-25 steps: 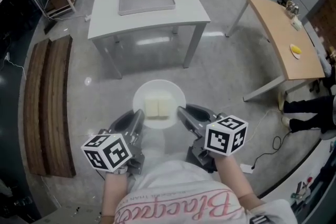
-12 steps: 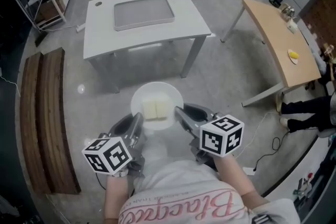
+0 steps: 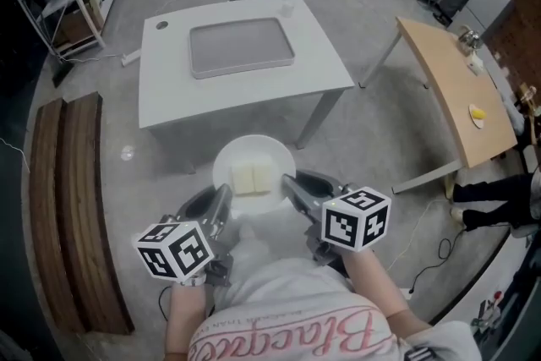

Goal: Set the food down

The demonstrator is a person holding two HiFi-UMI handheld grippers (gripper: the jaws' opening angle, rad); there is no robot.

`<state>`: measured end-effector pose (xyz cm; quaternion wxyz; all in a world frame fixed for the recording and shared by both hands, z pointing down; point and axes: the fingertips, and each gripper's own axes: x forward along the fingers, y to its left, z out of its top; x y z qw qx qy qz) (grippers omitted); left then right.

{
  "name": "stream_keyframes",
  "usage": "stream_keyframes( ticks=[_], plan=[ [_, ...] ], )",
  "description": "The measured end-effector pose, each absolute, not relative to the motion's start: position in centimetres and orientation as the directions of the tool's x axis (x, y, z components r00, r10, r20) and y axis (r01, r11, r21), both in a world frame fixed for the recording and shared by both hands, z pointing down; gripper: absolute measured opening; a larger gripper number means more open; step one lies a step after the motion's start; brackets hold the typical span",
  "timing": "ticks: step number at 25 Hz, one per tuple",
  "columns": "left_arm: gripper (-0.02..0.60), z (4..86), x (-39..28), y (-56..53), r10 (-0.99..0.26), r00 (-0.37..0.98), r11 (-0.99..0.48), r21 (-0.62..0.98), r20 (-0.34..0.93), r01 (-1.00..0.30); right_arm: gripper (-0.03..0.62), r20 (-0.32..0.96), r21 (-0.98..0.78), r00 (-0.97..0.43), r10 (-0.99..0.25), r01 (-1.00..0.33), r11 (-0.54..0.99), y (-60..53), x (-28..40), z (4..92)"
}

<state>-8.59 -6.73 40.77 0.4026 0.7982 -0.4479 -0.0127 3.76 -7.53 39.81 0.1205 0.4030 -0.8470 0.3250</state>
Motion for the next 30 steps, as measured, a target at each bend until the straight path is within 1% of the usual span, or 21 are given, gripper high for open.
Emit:
stream_keyframes(
  ticks=[8,16,30],
  plan=[
    [0.058,40.1,-8.9,-11.4,-0.714,0.619,-0.328,0.626,0.325,-0.707,0.072,0.451,-0.449,-0.632,-0.630,-0.771,0.452,-11.8,3.5,39.6],
    [0.057,40.1,-8.7,-13.8,-0.715,0.618,-0.328,0.624,0.327,-0.710,0.075,0.452,-0.437,-0.633,-0.628,-0.771,0.463,-14.3,3.7,39.7],
    [0.054,41.3,-8.6,-20.0,-0.706,0.596,-0.303,0.598,0.382,-0.742,0.080,0.466,-0.465,-0.647,-0.604,-0.760,0.455,-21.0,3.6,41.7]
  ],
)
